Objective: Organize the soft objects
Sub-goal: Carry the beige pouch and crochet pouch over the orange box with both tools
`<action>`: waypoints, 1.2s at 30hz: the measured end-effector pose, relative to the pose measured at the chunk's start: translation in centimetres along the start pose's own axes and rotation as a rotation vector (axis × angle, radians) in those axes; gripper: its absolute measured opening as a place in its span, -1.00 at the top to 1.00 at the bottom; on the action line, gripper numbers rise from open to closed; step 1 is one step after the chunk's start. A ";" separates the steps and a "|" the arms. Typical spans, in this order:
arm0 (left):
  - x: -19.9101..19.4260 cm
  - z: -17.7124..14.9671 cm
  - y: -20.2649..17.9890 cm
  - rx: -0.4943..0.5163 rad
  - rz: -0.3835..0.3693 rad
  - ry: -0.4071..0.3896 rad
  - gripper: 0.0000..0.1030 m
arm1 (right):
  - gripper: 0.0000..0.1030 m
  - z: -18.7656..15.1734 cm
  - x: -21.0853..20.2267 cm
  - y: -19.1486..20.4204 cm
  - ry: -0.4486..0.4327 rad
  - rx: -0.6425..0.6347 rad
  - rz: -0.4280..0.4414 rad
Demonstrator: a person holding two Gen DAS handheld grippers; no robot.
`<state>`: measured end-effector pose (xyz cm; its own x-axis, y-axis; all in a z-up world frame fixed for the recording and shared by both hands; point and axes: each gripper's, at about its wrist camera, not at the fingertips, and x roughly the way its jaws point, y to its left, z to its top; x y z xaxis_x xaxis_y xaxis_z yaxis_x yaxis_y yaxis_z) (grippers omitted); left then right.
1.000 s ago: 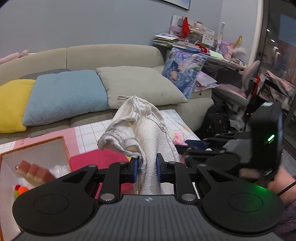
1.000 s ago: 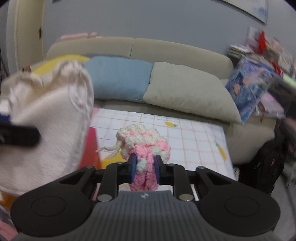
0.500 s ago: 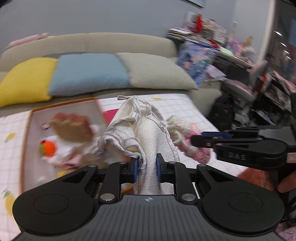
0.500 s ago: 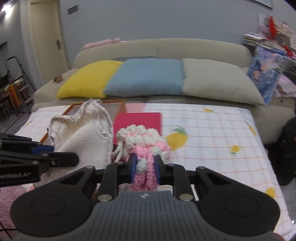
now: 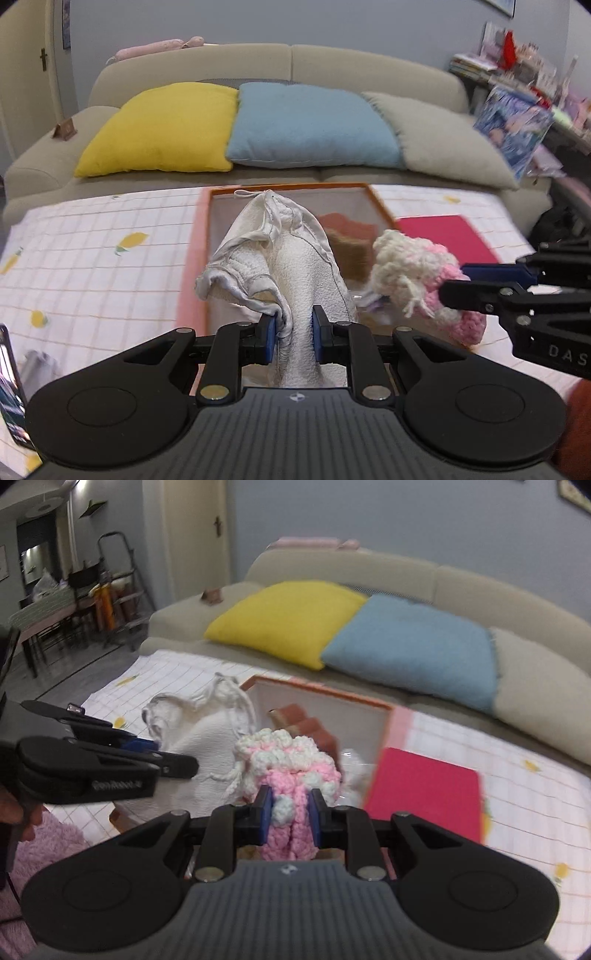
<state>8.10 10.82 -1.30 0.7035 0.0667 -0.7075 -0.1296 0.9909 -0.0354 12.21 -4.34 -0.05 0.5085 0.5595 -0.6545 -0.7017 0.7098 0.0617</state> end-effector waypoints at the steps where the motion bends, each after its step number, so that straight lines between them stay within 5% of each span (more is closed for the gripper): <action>1: 0.4 -0.1 0.2 0.003 0.012 0.011 0.58 | 0.62 0.3 1.0 0.1 0.014 -0.005 -0.001; 17: 4.8 0.4 1.2 0.027 0.033 0.103 0.56 | 0.62 3.9 9.8 -1.4 0.056 -0.112 -0.176; 22: 5.0 -0.1 0.7 0.038 0.003 0.133 0.55 | 0.61 3.4 7.9 -0.8 0.028 -0.086 -0.134; 27: 6.0 -0.8 -0.2 0.089 0.022 0.175 0.52 | 0.60 2.4 8.0 -0.5 0.093 -0.022 -0.082; 33: 7.1 -1.3 -0.4 0.134 0.047 0.221 0.36 | 0.78 1.5 10.3 -1.1 0.199 0.033 -0.045; 36: 7.3 -1.4 -0.7 0.163 0.068 0.225 0.01 | 0.77 1.1 10.8 -0.7 0.220 0.008 -0.044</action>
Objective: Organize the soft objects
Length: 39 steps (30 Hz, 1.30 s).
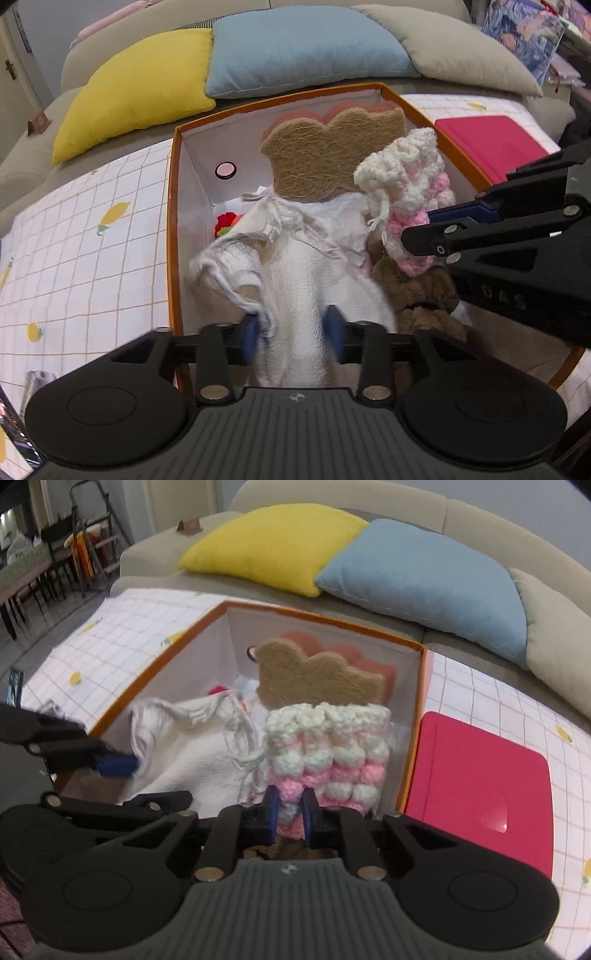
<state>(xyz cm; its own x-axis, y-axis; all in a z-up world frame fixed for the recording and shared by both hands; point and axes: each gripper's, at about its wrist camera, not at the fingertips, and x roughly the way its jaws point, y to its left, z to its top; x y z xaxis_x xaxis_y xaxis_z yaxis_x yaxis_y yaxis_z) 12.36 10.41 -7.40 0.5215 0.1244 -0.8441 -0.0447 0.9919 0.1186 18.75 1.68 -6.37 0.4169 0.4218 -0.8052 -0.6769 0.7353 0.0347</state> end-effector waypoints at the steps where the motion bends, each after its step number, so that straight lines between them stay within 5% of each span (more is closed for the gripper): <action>1: 0.0 -0.1 0.0 0.000 0.004 -0.004 -0.03 | 0.77 -0.1 0.1 0.2 0.003 -0.011 -0.001; 5: -0.3 -0.2 0.1 0.012 0.005 -0.015 -0.44 | 0.72 -0.1 0.3 0.4 0.005 -0.028 0.000; 8: -0.7 -0.3 -0.1 0.039 0.007 -0.026 -0.61 | 0.41 -0.1 0.1 0.3 0.005 -0.021 0.017; 13: -2.0 -0.6 -0.8 0.080 0.017 -0.055 -0.68 | 0.19 0.3 -1.5 0.0 -0.031 -0.008 0.035; 18: -4.5 -0.9 -1.3 0.086 0.008 -0.114 -0.76 | -0.26 0.5 -4.5 -0.6 -0.106 0.028 0.017; 29: -10.9 -0.8 -1.8 0.019 -0.008 -0.304 -0.82 | -0.60 -2.6 -11.8 -2.8 -0.201 0.204 -0.019; 32: -12.6 -0.9 -2.0 -0.015 -0.048 -0.360 -0.82 | -0.70 -3.9 -13.9 -3.2 -0.231 0.236 -0.026; 39: -15.7 -2.7 -2.1 -0.182 -0.273 -0.509 -0.83 | -0.85 -7.9 -18.2 -2.7 -0.327 0.296 -0.108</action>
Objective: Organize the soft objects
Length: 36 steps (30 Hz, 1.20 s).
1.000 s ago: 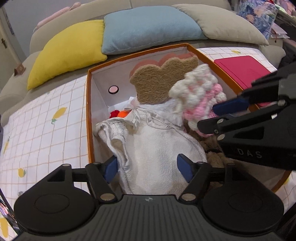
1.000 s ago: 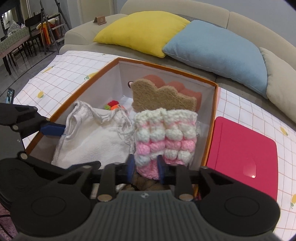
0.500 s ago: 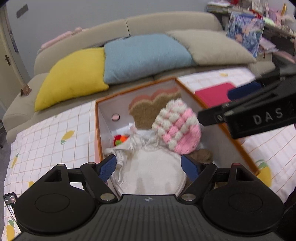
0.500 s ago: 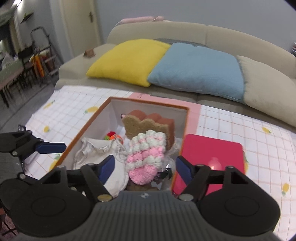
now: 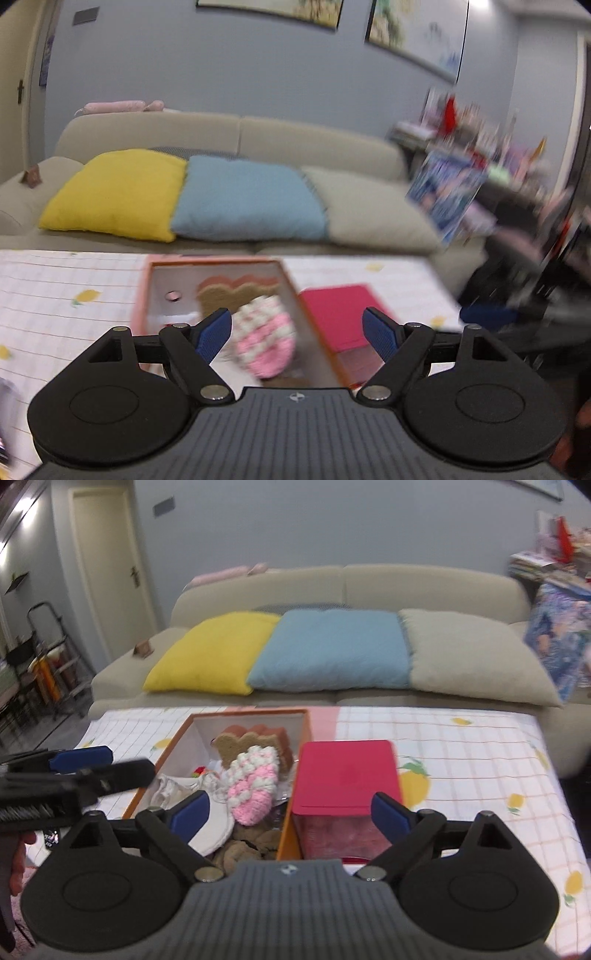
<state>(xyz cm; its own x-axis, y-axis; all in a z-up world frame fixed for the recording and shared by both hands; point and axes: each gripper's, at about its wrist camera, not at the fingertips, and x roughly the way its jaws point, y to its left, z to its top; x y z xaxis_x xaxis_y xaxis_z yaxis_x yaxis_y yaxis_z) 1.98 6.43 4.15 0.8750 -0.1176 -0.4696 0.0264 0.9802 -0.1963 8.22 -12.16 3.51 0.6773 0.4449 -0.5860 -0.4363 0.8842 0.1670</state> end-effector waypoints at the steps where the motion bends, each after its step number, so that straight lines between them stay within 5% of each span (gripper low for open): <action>1: -0.4 -0.3 -0.3 -0.009 -0.009 -0.022 -0.83 | -0.86 -0.5 -0.6 0.0 -0.019 -0.004 -0.019; 3: -0.8 -0.9 -0.8 -0.002 -0.009 -0.056 -0.84 | -0.91 -1.6 -1.6 0.0 -0.051 -0.017 -0.063; 10: 0.0 -3.3 -1.5 -0.055 0.015 0.002 -0.84 | -0.94 -5.0 -3.1 0.1 -0.140 -0.041 -0.175; 19: 1.0 -6.3 -2.5 0.056 0.213 0.045 -0.85 | -0.94 -6.2 -0.9 -0.6 -0.043 -0.007 -0.201; 26: 2.6 -7.7 -2.0 0.050 0.225 0.137 -0.84 | -0.94 -6.5 1.1 -0.8 0.004 0.012 -0.209; 36: 2.9 -8.2 -2.5 0.084 0.215 0.143 -0.85 | -0.94 -7.2 1.9 -1.2 0.039 0.031 -0.205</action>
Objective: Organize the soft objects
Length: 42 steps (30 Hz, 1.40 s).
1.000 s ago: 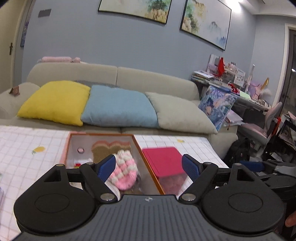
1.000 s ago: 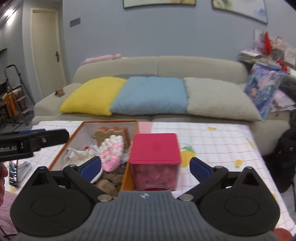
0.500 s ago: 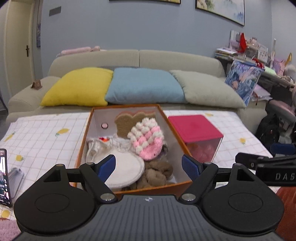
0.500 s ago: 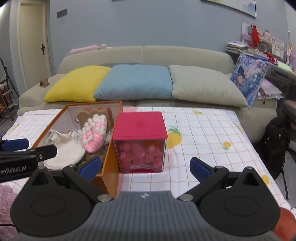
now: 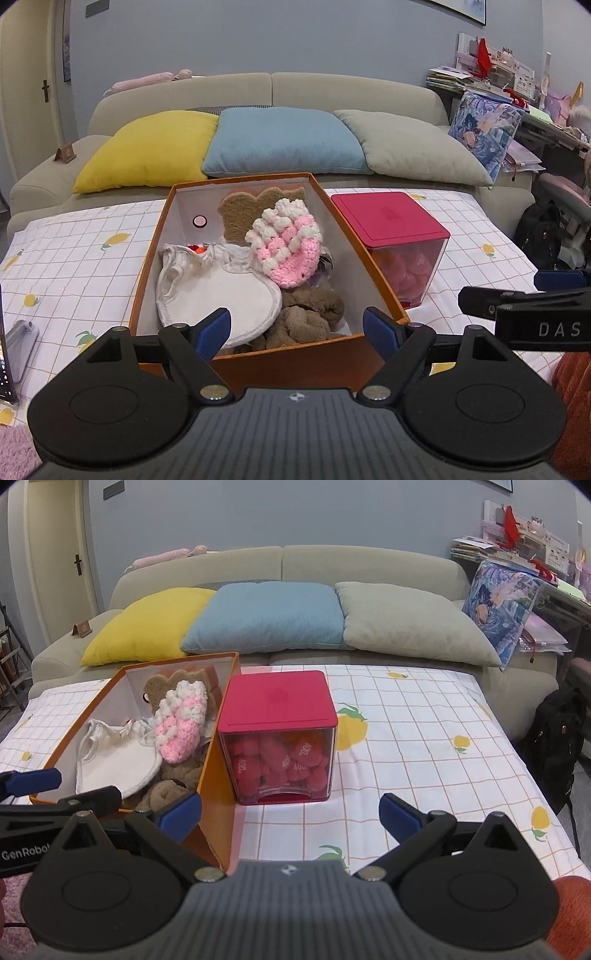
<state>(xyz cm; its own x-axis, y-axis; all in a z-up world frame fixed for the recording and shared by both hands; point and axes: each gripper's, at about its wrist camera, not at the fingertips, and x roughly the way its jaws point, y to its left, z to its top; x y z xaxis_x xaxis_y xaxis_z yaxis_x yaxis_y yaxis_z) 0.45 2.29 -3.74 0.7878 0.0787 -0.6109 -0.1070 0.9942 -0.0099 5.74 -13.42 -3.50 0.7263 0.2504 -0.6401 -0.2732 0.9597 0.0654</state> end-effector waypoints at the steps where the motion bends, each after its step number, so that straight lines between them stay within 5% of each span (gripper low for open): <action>1: 0.1 0.1 -0.1 0.002 0.001 0.001 -0.85 | -0.94 0.0 0.0 -0.1 -0.001 0.003 -0.001; 42: -0.1 0.3 1.0 -0.041 0.001 0.002 -0.84 | -0.94 0.0 -0.7 -0.1 -0.028 -0.003 -0.002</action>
<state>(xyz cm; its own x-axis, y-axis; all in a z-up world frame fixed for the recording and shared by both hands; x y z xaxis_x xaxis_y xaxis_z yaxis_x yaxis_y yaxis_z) 0.40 3.28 -3.43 0.7865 0.0797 -0.6124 -0.1329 0.9902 -0.0418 5.24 -13.66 -3.08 0.7444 0.2522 -0.6183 -0.2739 0.9598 0.0618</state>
